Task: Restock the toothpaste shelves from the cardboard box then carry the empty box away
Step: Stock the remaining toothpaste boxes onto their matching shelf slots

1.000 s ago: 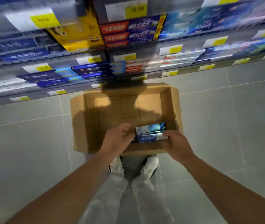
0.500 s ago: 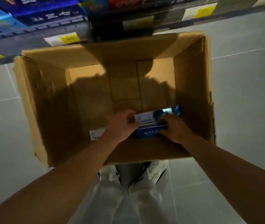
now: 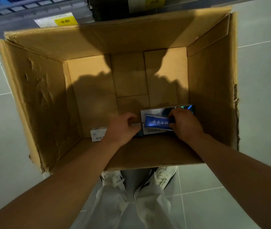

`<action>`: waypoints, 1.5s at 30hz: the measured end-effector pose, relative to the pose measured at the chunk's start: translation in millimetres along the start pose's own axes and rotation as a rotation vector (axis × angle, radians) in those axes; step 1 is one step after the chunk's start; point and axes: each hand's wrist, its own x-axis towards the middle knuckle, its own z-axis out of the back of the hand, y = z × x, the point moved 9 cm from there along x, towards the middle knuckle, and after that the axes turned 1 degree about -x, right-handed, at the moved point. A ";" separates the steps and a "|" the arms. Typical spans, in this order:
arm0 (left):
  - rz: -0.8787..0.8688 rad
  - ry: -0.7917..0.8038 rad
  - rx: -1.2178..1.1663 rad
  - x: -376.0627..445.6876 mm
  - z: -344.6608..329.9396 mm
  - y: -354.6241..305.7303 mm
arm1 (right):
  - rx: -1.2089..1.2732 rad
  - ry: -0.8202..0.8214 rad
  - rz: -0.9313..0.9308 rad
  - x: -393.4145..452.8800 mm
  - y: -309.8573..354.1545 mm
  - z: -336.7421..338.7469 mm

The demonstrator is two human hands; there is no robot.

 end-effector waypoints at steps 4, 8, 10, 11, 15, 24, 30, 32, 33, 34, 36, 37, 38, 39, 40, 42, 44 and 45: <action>-0.008 -0.031 -0.048 6.8 0.6 -5.7 | 0.018 -0.094 0.066 -1.4 7.2 10.0; 0.012 -0.062 -0.063 16.6 -1.2 -8.6 | -0.151 -0.039 0.120 -2.0 11.3 1.7; 0.021 -0.073 -0.089 16.8 -1.3 -10.0 | -0.196 -0.038 0.091 2.2 6.6 3.1; 0.023 -0.082 -0.108 15.2 -0.1 -11.0 | -0.174 -0.042 0.076 2.6 5.2 6.1; 0.028 -0.113 -0.205 -2.7 12.9 -20.9 | -0.056 -0.061 0.147 -17.2 21.4 23.4; 0.070 -0.054 -0.762 -132.3 78.2 -65.8 | 0.139 -0.192 0.271 -144.7 96.9 122.6; 0.086 -0.135 -0.992 -270.1 159.0 -99.8 | 0.924 -0.187 -0.119 -260.9 101.3 198.6; 0.054 -0.124 -1.009 -313.8 179.5 -116.7 | 1.167 -0.145 -0.145 -303.7 116.1 213.5; 0.035 -0.125 -1.004 -334.5 189.7 -124.2 | 1.238 -0.143 -0.136 -324.1 125.9 223.1; 0.013 -0.130 -0.999 -355.2 198.6 -130.9 | 1.297 -0.149 -0.120 -344.1 136.2 232.6; -0.049 -0.133 -0.993 -396.1 215.0 -147.3 | 1.366 -0.200 -0.071 -378.6 154.3 256.0; -0.069 -0.139 -0.988 -416.8 221.0 -152.9 | 1.370 -0.221 -0.051 -397.2 162.0 266.0; -0.088 -0.153 -0.982 -437.4 226.7 -157.3 | 1.366 -0.233 -0.027 -414.6 170.6 275.9; -0.105 -0.174 -0.976 -458.3 232.3 -161.3 | 1.361 -0.237 -0.001 -431.5 178.3 284.5; -0.120 -0.200 -0.969 -479.0 236.9 -163.4 | 1.351 -0.237 0.029 -449.0 187.0 292.9; -0.145 -0.257 -0.953 -517.5 243.6 -162.8 | 1.316 -0.268 0.082 -482.4 202.1 309.3; -0.184 -0.310 -0.936 -558.2 252.3 -163.4 | 1.271 -0.296 0.127 -516.2 217.7 325.1; -0.207 -0.343 -0.925 -579.9 260.0 -164.3 | 1.238 -0.304 0.162 -532.0 227.4 333.3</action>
